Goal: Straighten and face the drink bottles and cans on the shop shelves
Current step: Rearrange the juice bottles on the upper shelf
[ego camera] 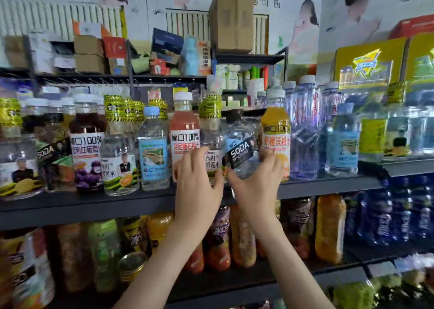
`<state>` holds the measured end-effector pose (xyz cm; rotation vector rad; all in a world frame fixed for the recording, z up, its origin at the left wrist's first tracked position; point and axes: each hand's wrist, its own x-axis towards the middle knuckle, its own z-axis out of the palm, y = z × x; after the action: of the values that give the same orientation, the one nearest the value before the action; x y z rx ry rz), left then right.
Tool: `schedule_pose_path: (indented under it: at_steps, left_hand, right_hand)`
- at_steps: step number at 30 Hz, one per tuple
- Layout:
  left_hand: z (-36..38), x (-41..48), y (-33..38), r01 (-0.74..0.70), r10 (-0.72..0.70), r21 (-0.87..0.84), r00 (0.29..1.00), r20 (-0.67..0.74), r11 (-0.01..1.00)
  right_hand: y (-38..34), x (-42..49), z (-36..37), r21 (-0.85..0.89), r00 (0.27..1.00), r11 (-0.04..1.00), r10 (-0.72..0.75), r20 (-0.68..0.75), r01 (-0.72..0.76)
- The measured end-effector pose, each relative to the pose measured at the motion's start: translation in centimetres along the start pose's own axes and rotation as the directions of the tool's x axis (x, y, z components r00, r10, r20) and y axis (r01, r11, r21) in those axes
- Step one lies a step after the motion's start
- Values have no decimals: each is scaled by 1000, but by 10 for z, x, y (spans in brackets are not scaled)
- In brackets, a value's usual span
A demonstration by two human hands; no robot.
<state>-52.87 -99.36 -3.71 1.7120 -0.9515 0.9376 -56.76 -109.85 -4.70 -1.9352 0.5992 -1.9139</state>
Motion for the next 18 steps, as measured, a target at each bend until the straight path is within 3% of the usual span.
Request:
schedule_pose_path:
  at_steps: [5,9,13,18]
  left_hand:
    - [4,7,-3,-15,15,6,1000,13,1000]
    - [9,18,-3,-40,39,21,999,31,999]
    - [15,21,-5,-76,73,47,994,76,996]
    - [21,22,-7,-104,98,47,989,110,994]
  right_hand:
    - [3,2,3,88,995,996,25,-96,-17]
    - [5,6,8,143,996,989,56,-63,-47]
    - [7,6,17,-38,998,998,-49,-41,47]
    - [14,4,20,-276,997,958,-75,13,75]
